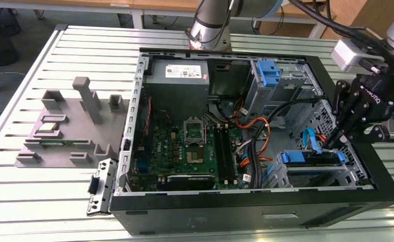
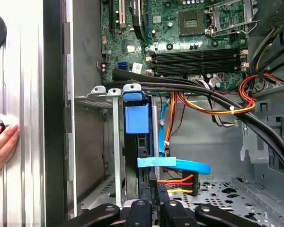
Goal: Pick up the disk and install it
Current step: 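Insert the second disk wire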
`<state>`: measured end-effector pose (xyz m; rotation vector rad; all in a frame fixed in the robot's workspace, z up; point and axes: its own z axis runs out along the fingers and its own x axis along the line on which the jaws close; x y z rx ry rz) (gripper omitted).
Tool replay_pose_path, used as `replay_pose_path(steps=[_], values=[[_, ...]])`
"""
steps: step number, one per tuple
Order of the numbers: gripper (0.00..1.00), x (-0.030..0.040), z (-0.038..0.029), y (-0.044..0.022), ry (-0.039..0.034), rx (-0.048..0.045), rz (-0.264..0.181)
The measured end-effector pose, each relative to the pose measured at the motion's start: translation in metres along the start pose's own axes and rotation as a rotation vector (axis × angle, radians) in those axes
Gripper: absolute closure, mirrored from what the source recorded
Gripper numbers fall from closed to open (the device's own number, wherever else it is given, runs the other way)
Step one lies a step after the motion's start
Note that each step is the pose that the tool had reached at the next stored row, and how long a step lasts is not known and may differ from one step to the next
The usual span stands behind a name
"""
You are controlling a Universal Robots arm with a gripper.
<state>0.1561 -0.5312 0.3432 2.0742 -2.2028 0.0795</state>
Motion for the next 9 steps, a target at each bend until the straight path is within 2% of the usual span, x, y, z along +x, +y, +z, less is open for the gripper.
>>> replay_pose_path(steps=[4,7,9], values=[[0.84,0.0005,0.0006,0.0004,-0.0094,0.0337,0.0],[0.84,0.0012,0.0011,0.0015,-0.0131,0.0506,-0.001],[0.84,0.0025,0.0015,0.0028,-0.0144,0.0586,-0.001]])
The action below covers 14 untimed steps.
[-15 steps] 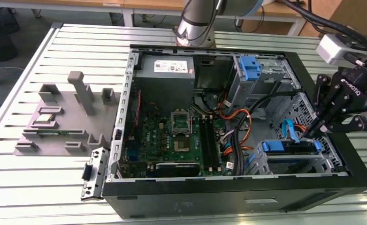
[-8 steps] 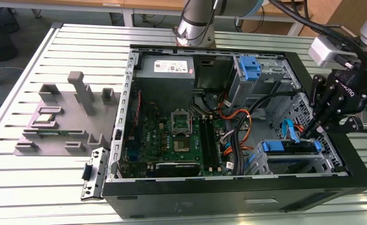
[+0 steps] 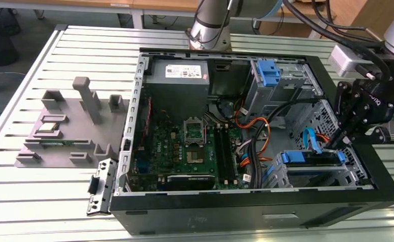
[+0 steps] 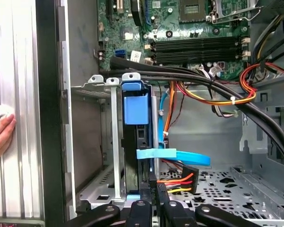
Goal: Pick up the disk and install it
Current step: 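Insert the second disk wire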
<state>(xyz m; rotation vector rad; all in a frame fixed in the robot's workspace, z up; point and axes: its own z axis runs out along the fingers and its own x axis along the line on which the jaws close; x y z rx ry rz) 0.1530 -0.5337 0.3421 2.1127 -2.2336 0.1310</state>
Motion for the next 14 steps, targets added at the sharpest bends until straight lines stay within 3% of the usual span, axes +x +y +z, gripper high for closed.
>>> replay_pose_path(steps=[9,14], values=[[0.84,0.0051,0.0015,0.0099,-0.0024,0.0253,-0.002],[0.84,0.0053,0.0019,0.0103,-0.0048,0.0328,-0.023]])
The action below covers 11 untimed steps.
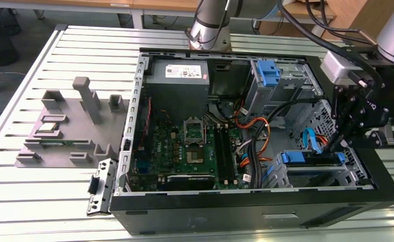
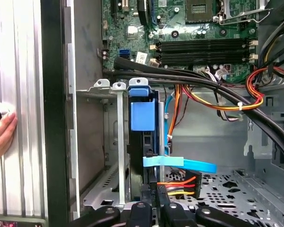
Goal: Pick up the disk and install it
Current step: 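Insert the second disk wire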
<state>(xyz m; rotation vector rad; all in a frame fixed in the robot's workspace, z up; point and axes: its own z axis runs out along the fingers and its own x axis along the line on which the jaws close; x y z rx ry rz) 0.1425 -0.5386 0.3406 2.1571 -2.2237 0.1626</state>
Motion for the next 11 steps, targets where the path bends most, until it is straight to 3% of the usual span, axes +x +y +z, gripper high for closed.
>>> replay_pose_path(steps=[4,11], values=[[0.84,0.0001,0.0011,0.0004,-0.0033,0.0172,-0.012],[0.84,0.0012,0.0017,0.0077,-0.0047,0.0358,-0.019]])
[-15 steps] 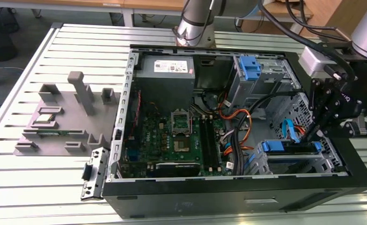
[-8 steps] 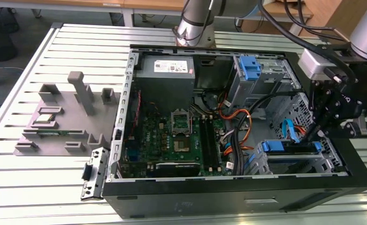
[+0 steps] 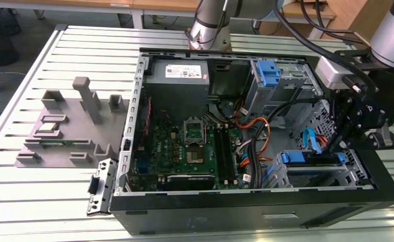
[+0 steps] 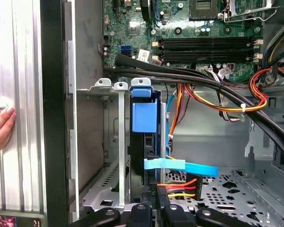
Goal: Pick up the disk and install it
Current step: 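Insert the second disk wire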
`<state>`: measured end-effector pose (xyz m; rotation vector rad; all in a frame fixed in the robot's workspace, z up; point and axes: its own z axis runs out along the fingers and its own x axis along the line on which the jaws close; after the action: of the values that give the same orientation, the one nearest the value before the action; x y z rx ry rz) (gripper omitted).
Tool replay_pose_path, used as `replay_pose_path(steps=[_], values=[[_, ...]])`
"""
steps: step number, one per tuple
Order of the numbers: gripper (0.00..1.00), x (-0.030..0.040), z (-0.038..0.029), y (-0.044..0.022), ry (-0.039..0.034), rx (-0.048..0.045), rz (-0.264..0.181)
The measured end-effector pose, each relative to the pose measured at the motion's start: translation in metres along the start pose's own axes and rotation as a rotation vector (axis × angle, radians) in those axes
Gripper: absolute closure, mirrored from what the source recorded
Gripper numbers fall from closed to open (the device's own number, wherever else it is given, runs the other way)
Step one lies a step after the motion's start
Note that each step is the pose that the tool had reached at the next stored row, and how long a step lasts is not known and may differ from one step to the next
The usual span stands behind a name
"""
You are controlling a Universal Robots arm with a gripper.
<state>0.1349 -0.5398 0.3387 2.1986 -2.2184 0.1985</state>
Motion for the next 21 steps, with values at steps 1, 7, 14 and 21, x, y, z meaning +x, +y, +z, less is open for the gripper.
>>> replay_pose_path(steps=[1,7,14,21], values=[[0.84,0.0002,0.0001,0.0012,-0.0001,0.0023,-0.001],[0.84,0.0005,0.0009,0.0055,-0.0007,0.015,-0.004],[0.84,0.0003,0.0027,0.0089,-0.0025,0.0509,-0.011],[0.84,0.0002,0.0029,0.0133,-0.0027,0.0568,-0.012]])
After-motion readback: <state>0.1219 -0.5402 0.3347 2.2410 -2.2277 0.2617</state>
